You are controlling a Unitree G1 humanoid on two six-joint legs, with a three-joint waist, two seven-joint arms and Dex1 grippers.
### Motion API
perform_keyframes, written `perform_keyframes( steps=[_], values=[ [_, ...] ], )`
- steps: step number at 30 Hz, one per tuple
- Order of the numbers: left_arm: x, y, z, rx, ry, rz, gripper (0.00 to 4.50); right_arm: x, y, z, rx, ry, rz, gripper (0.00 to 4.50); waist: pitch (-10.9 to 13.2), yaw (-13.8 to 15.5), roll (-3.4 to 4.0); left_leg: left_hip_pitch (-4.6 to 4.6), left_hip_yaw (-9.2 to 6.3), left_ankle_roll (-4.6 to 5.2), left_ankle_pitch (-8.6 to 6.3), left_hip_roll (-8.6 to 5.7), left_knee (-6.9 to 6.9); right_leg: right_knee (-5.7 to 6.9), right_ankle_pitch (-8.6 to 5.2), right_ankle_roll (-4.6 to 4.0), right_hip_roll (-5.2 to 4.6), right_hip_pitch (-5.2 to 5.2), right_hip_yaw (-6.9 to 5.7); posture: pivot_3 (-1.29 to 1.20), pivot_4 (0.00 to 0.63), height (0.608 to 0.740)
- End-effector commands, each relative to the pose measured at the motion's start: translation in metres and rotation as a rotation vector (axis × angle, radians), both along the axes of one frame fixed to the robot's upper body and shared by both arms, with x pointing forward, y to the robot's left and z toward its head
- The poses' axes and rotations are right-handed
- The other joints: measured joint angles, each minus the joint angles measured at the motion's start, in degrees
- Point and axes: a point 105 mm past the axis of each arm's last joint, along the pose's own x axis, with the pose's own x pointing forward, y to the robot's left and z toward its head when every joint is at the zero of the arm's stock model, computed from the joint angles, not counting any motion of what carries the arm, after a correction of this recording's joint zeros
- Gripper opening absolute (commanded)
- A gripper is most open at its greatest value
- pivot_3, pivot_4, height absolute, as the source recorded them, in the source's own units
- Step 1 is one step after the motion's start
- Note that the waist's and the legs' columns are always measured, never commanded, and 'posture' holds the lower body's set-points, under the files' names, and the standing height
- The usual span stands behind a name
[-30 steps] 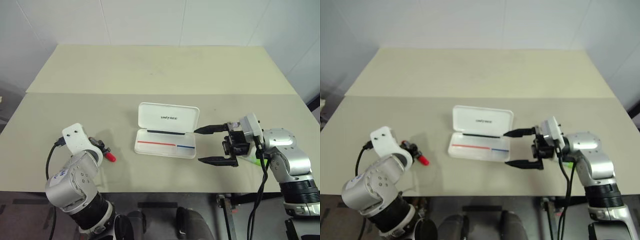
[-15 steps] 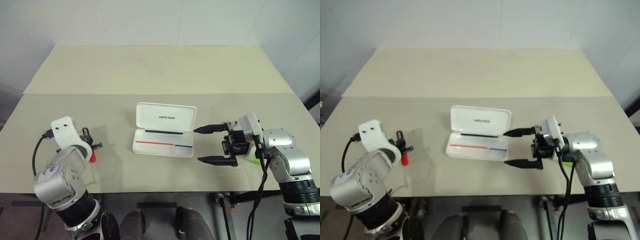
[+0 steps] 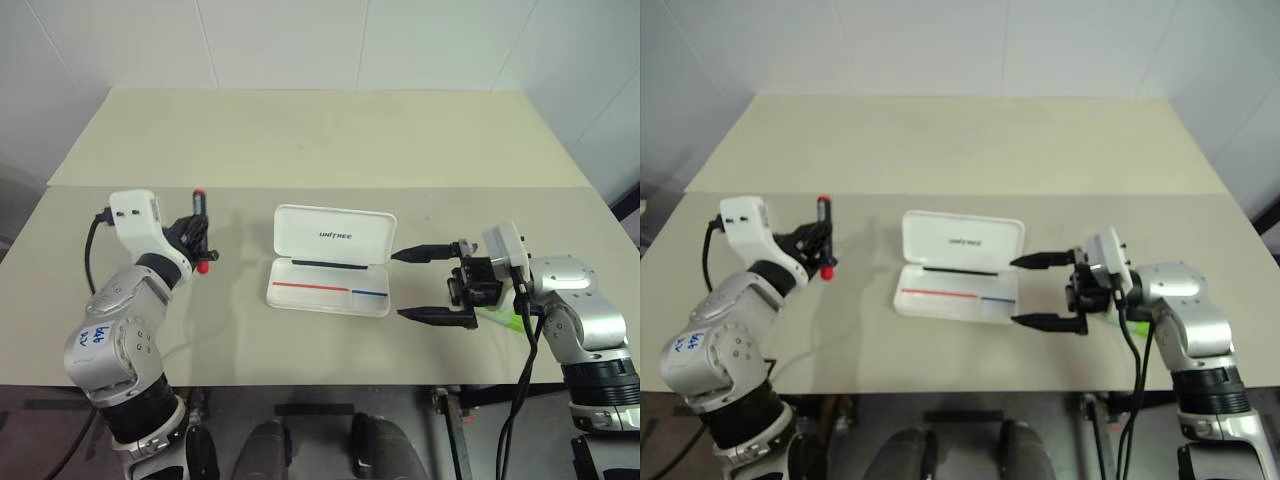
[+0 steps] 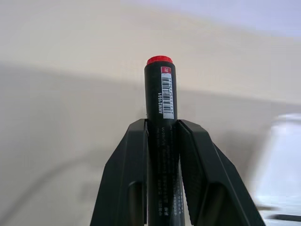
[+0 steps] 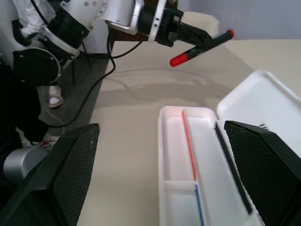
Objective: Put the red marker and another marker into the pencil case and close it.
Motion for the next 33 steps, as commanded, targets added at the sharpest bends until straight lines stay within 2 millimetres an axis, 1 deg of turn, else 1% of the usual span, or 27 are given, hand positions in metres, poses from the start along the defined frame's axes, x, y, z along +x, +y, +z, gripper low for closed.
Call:
perform_keyframes(
  steps=[1,3,6,9,11,13,16,18,21,25,27,30,33],
  values=[
    [-0.003,-0.023,0.031,0.113,-0.184,-0.217,0.66,-0.003,-0.007,0.013,0.005,-0.057,-0.027,4.5,0.0,0.0,0.0,0.0,0.01,0.0,0.0,0.0,0.0,0.01,-0.01,-0.01,0.0,-0.01,-0.01,0.0,0.15,0.74],
    [-0.006,-0.04,0.039,0.195,-0.247,-0.375,0.66,-0.005,-0.01,0.013,0.005,-0.057,-0.048,4.5,0.0,0.03,0.0,0.01,0.02,0.0,0.0,0.0,-0.01,0.01,-0.01,-0.02,0.0,0.0,0.0,0.0,0.15,0.74],
    [-0.015,-0.061,0.037,0.242,-0.269,-0.595,0.66,-0.008,-0.013,0.011,0.003,-0.053,-0.068,4.5,0.0,0.06,0.01,-0.01,0.05,0.02,-0.01,-0.01,-0.02,-0.04,-0.01,-0.02,-0.01,0.0,-0.01,0.0,0.15,0.74],
    [-0.027,-0.079,0.022,0.364,-0.268,-0.798,0.66,-0.011,-0.016,0.012,0.002,-0.059,-0.097,4.5,0.0,0.04,0.01,-0.02,0.07,0.07,-0.04,0.0,-0.02,-0.1,-0.01,-0.02,0.0,0.0,-0.01,0.0,0.15,0.74],
    [-0.03,-0.088,0.016,0.397,-0.273,-0.891,0.66,-0.013,-0.018,0.013,0.002,-0.064,-0.118,4.5,0.0,0.06,0.03,-0.02,0.09,0.08,-0.04,0.0,-0.04,-0.11,-0.01,-0.02,-0.01,0.0,0.0,0.0,0.15,0.74],
    [-0.03,-0.093,0.013,0.406,-0.285,-0.943,0.66,-0.015,-0.019,0.013,0.002,-0.066,-0.134,4.5,0.0,0.07,0.03,-0.02,0.09,0.09,-0.05,0.0,-0.04,-0.13,-0.01,-0.02,0.0,0.0,-0.01,0.0,0.15,0.74],
    [-0.026,-0.105,0.004,0.445,-0.267,-1.073,0.66,-0.019,-0.023,0.016,0.004,-0.071,-0.167,4.5,0.0,0.24,0.03,-0.02,0.07,0.1,-0.04,-0.01,-0.02,-0.11,-0.01,-0.01,0.02,0.01,-0.03,0.0,0.15,0.74],
    [-0.021,-0.107,-0.002,0.463,-0.252,-1.113,0.66,-0.021,-0.024,0.016,0.001,-0.074,-0.179,4.5,0.0,0.2,0.03,-0.02,0.07,0.12,-0.03,-0.02,0.01,-0.1,-0.01,-0.01,0.02,0.02,-0.04,0.0,0.15,0.74],
    [-0.009,-0.116,-0.013,0.543,-0.259,-1.172,0.66,-0.027,-0.027,0.017,0.0,-0.079,-0.21,4.5,0.0,0.25,0.03,-0.03,0.09,0.13,-0.03,-0.03,0.01,-0.11,0.0,0.01,0.04,0.02,-0.04,0.0,0.15,0.74],
    [-0.003,-0.142,-0.029,0.593,-0.273,-1.288,0.66,-0.036,-0.031,0.017,0.002,-0.086,-0.259,4.5,0.0,0.36,0.03,-0.07,0.09,0.16,-0.04,-0.05,0.01,-0.14,0.01,0.04,0.05,0.01,-0.05,0.0,0.15,0.74],
    [-0.003,-0.15,-0.035,0.628,-0.287,-1.325,0.66,-0.039,-0.031,0.018,0.005,-0.086,-0.277,4.5,0.0,0.32,0.03,-0.12,0.1,0.19,-0.06,-0.06,0.03,-0.19,0.02,0.08,0.04,0.01,-0.05,0.0,0.15,0.74],
    [-0.001,-0.156,-0.038,0.633,-0.3,-1.34,0.66,-0.041,-0.032,0.018,0.007,-0.086,-0.293,4.5,0.0,0.12,0.03,-0.13,0.12,0.22,-0.07,-0.06,0.03,-0.22,0.04,0.11,0.05,0.01,-0.04,0.0,0.15,0.74],
    [0.005,-0.158,-0.043,0.667,-0.296,-1.325,0.66,-0.043,-0.032,0.018,0.009,-0.089,-0.306,4.5,0.0,0.14,0.03,-0.1,0.11,0.22,-0.07,-0.03,0.04,-0.18,0.03,0.11,0.07,0.0,-0.04,0.0,0.15,0.74]
  ],
)
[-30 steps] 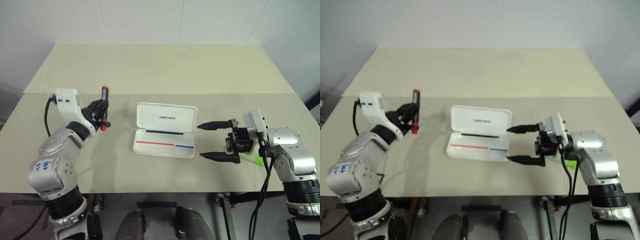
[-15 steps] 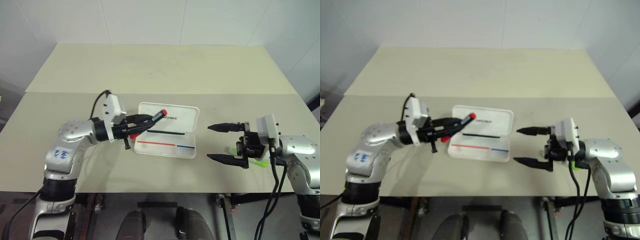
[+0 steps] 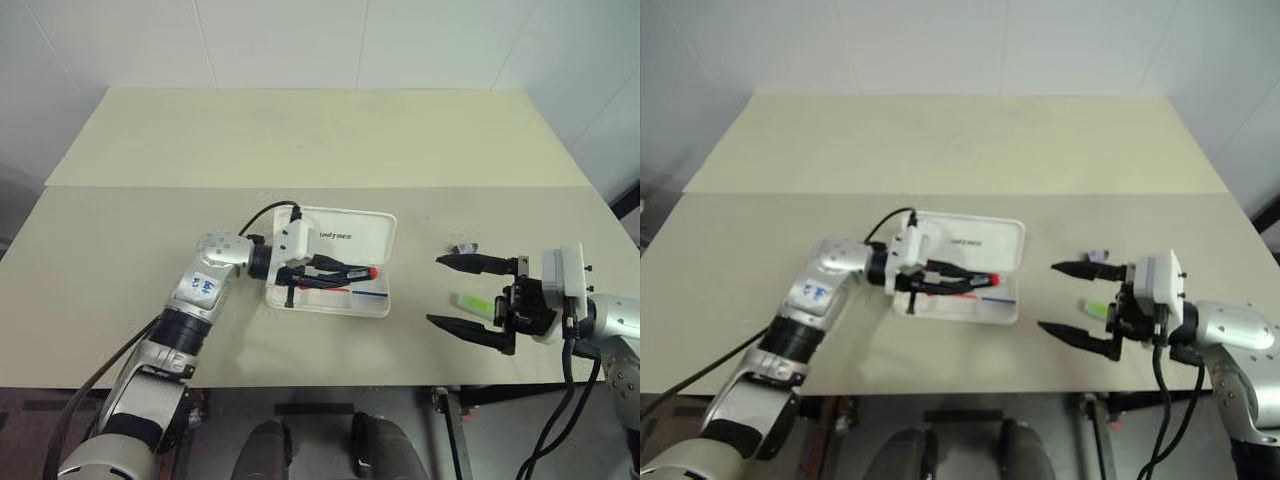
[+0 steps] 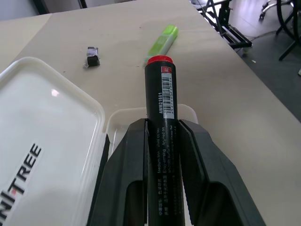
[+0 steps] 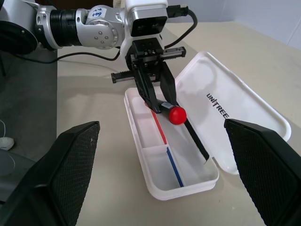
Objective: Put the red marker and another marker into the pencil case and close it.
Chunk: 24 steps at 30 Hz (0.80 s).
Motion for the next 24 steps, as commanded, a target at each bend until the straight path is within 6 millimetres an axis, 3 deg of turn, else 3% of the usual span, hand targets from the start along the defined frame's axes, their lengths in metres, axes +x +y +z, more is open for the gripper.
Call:
perform_keyframes(
  steps=[1,16,24],
  values=[
    [0.007,-0.002,0.003,0.028,-0.077,0.001,0.66,-0.006,0.0,0.014,0.002,-0.058,-0.01,4.5,0.0,0.07,0.0,0.01,-0.01,0.0,0.0,0.0,0.0,0.01,0.0,0.0,0.0,0.01,0.0,0.0,0.15,0.74],
    [0.026,0.005,-0.01,0.112,-0.157,0.076,0.66,-0.005,0.005,0.013,0.024,-0.057,-0.011,4.5,0.0,0.16,0.0,-0.02,-0.02,0.01,0.01,-0.01,0.05,0.02,0.01,0.02,-0.01,0.01,-0.01,0.0,0.15,0.74],
    [0.025,-0.004,-0.004,0.075,-0.171,0.063,3.29,-0.005,0.005,0.01,0.031,-0.05,-0.008,4.5,0.0,0.19,0.0,-0.02,-0.02,0.01,0.01,-0.01,0.05,0.03,0.01,0.02,-0.01,0.01,-0.01,0.0,0.15,0.74]
  ],
)
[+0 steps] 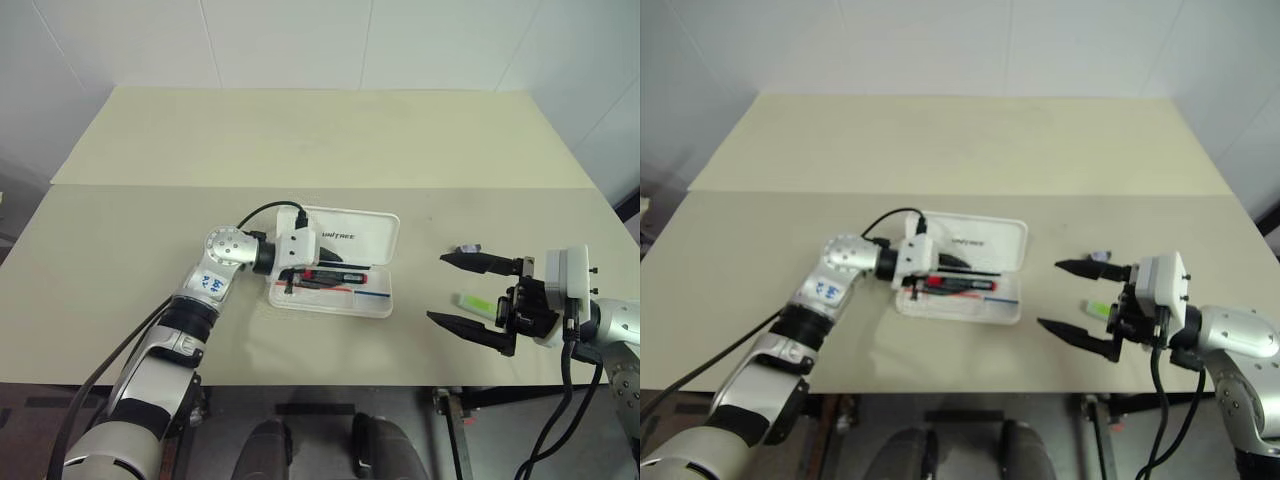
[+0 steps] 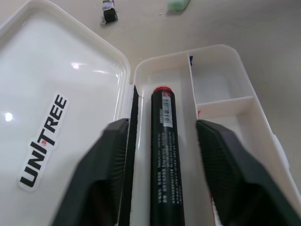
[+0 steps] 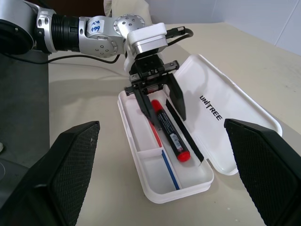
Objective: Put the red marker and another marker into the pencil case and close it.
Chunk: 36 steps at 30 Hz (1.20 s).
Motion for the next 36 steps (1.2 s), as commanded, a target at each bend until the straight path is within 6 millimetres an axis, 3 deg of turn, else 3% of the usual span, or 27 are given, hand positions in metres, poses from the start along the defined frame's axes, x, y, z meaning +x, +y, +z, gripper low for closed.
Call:
perform_keyframes(
  steps=[1,3,13,19,21,23,26,31,36],
  values=[
    [-0.001,-0.009,0.018,-0.042,-0.044,-0.03,3.66,-0.003,0.005,0.006,0.02,-0.031,0.029,4.5,0.0,-0.01,0.0,0.0,0.0,0.0,0.0,0.0,0.01,0.0,0.0,0.0,0.0,0.0,0.0,0.0,0.15,0.74],
    [-0.004,-0.01,0.021,-0.049,-0.039,-0.047,4.33,-0.003,0.004,0.005,0.022,-0.026,0.03,4.5,0.0,-0.04,0.0,0.0,0.0,0.0,0.0,0.0,0.02,0.03,0.0,0.0,0.0,0.0,0.0,0.0,0.15,0.74],
    [-0.025,0.001,0.046,-0.103,-0.015,-0.079,4.33,0.001,-0.004,0.0,0.02,0.025,0.032,4.5,0.0,-0.21,0.0,0.04,0.01,0.0,0.0,0.01,0.02,0.1,0.0,0.0,0.02,0.0,0.03,0.0,0.15,0.74],
    [-0.044,0.034,0.058,-0.137,0.079,-0.05,4.42,0.009,-0.031,-0.018,-0.089,0.186,-0.019,4.5,0.0,-0.23,0.01,0.07,0.01,0.02,0.02,0.01,0.06,0.17,-0.01,-0.01,0.0,0.0,0.07,0.0,0.15,0.74],
    [-0.056,0.059,0.066,-0.171,0.147,-0.055,4.42,0.019,-0.049,-0.03,-0.151,0.26,-0.074,4.5,0.0,-0.46,0.01,0.1,0.02,0.02,0.02,0.03,0.05,0.19,-0.02,-0.03,0.01,0.0,0.09,0.0,0.15,0.74],
    [-0.063,0.072,0.069,-0.177,0.173,-0.058,4.42,0.023,-0.058,-0.036,-0.184,0.285,-0.086,4.5,0.0,-0.62,0.01,0.12,0.04,0.02,0.02,0.06,0.04,0.2,-0.04,-0.08,0.03,0.0,0.09,0.0,0.15,0.74],
    [-0.064,0.082,0.073,-0.187,0.166,-0.047,4.42,0.028,-0.064,-0.04,-0.204,0.294,-0.089,4.5,0.0,-0.32,0.03,0.15,0.02,0.01,0.02,0.06,0.04,0.25,-0.07,-0.12,0.04,0.0,0.07,0.0,0.15,0.74],
    [-0.066,0.116,0.073,-0.162,0.154,-0.001,4.42,0.042,-0.085,-0.051,-0.25,0.314,-0.119,4.5,0.01,-0.39,0.03,0.13,0.08,0.0,0.03,0.03,0.06,0.16,-0.05,-0.08,0.02,0.0,0.1,0.0,0.15,0.74],
    [-0.064,0.128,0.072,-0.142,0.159,0.035,4.42,0.049,-0.097,-0.06,-0.27,0.344,-0.13,4.5,0.04,-0.27,0.09,0.09,0.09,0.0,0.03,0.03,0.0,0.16,-0.06,-0.09,0.02,-0.03,0.08,0.0,0.15,0.74]
  ],
)
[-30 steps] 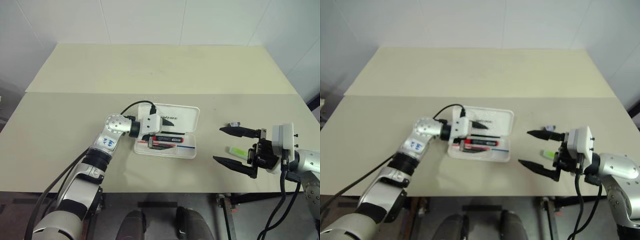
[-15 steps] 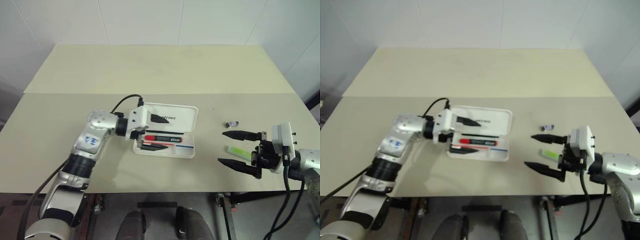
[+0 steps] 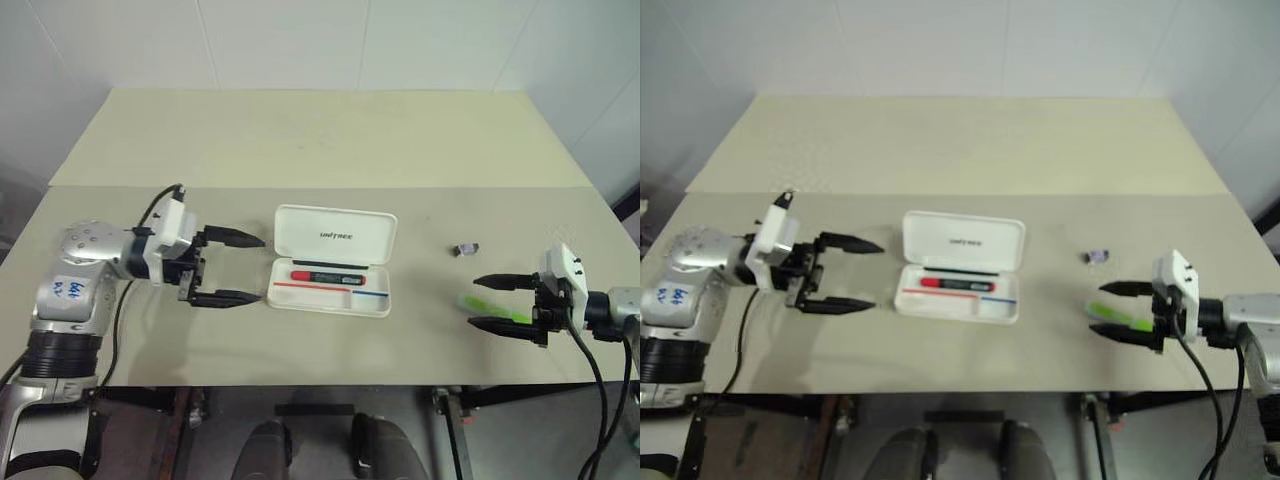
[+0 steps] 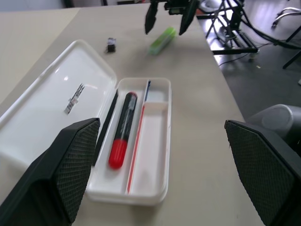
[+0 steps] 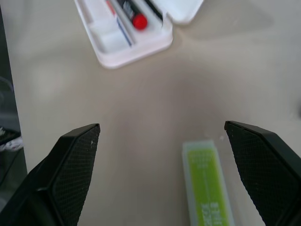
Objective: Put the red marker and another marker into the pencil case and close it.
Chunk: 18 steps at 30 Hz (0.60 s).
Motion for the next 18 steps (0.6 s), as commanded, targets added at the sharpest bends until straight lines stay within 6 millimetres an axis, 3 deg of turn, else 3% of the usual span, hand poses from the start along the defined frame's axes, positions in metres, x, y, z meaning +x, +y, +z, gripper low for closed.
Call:
perform_keyframes(
  steps=[1,15,18],
  values=[
    [0.0,0.009,0.01,-0.002,-0.036,0.019,4.42,0.002,-0.009,0.003,-0.024,-0.016,0.006,4.5,0.0,-0.09,0.0,0.0,0.01,0.0,0.0,0.0,0.01,-0.01,0.0,0.0,0.0,0.0,0.0,0.0,0.15,0.74],
    [0.001,0.005,0.013,-0.007,-0.058,0.026,4.42,-0.007,-0.045,-0.021,-0.079,0.039,-0.071,4.5,0.0,-0.41,0.01,0.06,0.07,-0.03,0.02,0.01,0.02,0.09,0.01,0.02,0.01,0.0,0.04,0.0,0.15,0.74],
    [0.001,0.003,0.015,-0.01,-0.063,0.017,4.5,-0.01,-0.046,-0.026,-0.069,0.047,-0.075,3.87,0.0,-0.61,0.01,0.08,0.07,-0.04,0.02,0.01,0.03,0.1,0.01,0.02,0.01,0.01,0.05,0.0,0.15,0.74]
  ],
)
